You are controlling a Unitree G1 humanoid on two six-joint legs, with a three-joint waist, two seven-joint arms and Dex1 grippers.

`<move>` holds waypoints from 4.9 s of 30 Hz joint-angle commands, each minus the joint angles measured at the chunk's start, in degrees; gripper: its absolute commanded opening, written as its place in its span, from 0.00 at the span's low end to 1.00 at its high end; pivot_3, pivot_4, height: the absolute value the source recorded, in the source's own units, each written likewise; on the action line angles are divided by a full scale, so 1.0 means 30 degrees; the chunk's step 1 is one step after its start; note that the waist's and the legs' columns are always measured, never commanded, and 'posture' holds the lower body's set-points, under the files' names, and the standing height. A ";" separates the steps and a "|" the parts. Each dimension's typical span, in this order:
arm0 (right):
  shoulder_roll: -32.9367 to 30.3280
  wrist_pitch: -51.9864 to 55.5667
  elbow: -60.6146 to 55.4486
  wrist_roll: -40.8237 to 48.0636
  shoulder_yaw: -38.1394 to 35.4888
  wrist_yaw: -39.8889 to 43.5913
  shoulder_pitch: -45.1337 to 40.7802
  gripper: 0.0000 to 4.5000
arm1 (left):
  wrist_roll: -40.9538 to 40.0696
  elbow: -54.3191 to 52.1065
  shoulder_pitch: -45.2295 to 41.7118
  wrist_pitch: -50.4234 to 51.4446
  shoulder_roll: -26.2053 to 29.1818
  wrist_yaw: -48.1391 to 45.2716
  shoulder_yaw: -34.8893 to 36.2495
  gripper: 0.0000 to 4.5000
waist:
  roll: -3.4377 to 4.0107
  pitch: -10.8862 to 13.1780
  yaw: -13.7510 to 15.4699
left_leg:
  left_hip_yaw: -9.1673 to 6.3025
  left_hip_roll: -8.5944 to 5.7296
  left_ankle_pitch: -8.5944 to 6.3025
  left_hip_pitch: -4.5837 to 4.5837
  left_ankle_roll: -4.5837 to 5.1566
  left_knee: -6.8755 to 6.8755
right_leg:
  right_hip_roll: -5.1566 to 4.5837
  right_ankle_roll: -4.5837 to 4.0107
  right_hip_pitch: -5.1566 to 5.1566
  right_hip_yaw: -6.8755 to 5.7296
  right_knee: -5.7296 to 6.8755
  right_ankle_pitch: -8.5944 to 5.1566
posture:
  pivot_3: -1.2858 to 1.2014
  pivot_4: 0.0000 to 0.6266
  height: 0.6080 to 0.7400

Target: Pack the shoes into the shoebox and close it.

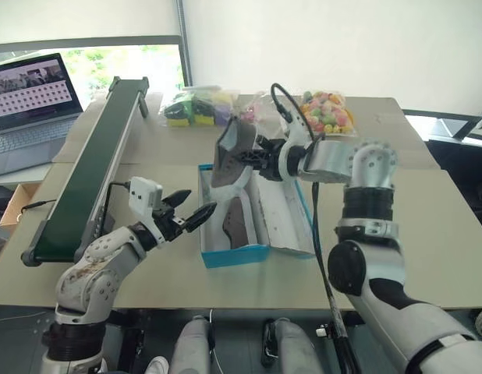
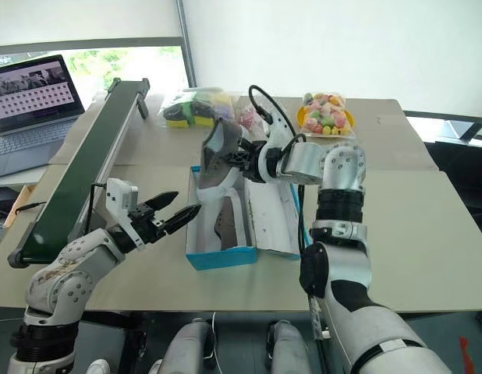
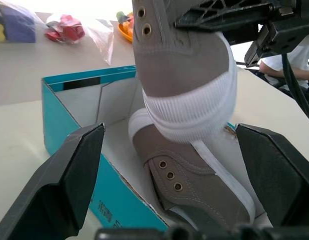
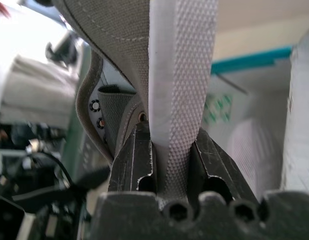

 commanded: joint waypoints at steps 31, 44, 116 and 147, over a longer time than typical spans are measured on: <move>0.3127 -0.4738 0.9457 -1.0746 0.6640 0.8426 -0.2362 0.31 | 0.1483 -0.1299 0.1212 -0.0863 -0.0034 -0.0522 -0.0239 1.00 | -0.0003 -0.0027 -0.0385 | -0.0053 0.0029 -0.0084 0.0127 -0.0138 -0.0005 | 0.0020 0.0003 0.0054 -0.0015 0.0011 0.0002 | 0.52 0.24 0.55; 0.1369 -0.2393 0.3732 -0.9737 0.3234 0.7486 -0.3399 0.80 | 0.1705 -0.0829 0.0825 -0.0814 -0.0153 -0.1050 -0.0520 1.00 | 0.0009 -0.0010 -0.0056 | -0.0044 0.0008 -0.0075 -0.0011 -0.0125 0.0008 | 0.0020 0.0006 -0.0021 -0.0007 0.0007 0.0005 | 0.52 0.24 0.55; 0.1195 -1.2436 -1.9546 0.7012 0.5713 0.7312 1.6363 0.01 | 0.1957 0.3312 -0.2780 0.0090 0.3838 -0.5846 0.1015 1.00 | 0.0076 0.0016 -0.0050 | -0.0111 0.0004 -0.0087 0.0149 -0.0074 -0.0023 | 0.0194 0.0044 0.0004 0.0276 -0.0026 0.0026 | 0.52 0.24 0.55; 0.0461 -1.9295 0.3932 -1.4585 1.5286 1.6614 0.4897 0.01 | 0.0388 -0.0960 0.1119 0.1336 0.4280 -0.3350 0.3878 1.00 | 0.0050 -0.0118 0.0069 | 0.0024 -0.0011 -0.0125 0.0361 -0.0144 -0.0008 | 0.0228 -0.0060 0.0097 0.0436 -0.0004 -0.0034 | 0.52 0.24 0.55</move>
